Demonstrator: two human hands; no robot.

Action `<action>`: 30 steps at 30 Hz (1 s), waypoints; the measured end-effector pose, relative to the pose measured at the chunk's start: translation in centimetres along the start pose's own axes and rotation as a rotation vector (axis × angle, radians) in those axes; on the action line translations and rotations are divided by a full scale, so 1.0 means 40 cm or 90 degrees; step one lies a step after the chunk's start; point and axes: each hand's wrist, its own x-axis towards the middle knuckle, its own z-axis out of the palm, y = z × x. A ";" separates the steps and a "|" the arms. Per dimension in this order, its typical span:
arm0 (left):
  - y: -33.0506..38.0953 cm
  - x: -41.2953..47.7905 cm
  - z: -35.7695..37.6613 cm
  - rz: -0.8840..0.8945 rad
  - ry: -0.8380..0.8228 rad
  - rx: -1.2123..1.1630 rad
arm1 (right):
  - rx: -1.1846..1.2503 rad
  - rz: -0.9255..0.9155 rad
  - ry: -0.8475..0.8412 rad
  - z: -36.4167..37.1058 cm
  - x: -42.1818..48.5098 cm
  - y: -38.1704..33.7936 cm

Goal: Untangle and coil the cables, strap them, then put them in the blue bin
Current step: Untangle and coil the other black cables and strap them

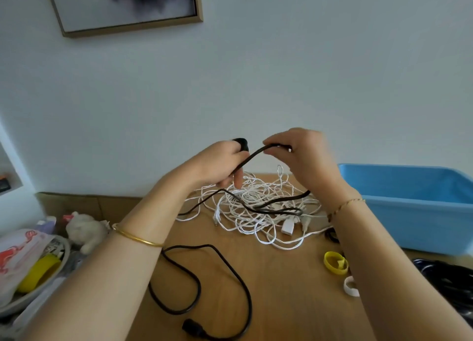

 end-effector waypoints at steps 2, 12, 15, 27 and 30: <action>0.009 -0.015 -0.011 -0.007 -0.074 -0.166 | 0.021 -0.028 0.031 0.015 -0.004 0.028; -0.030 -0.018 -0.032 0.034 -0.487 -0.754 | 0.268 0.076 0.001 0.093 -0.030 0.025; -0.045 -0.004 -0.035 0.097 -0.550 -0.980 | 0.292 0.162 -0.068 0.114 -0.045 0.006; -0.038 0.040 -0.010 0.063 0.261 -0.650 | 0.424 0.249 -0.438 0.064 -0.131 -0.127; -0.052 0.023 0.003 0.038 0.269 -0.316 | 0.331 0.188 -0.371 0.021 -0.106 -0.142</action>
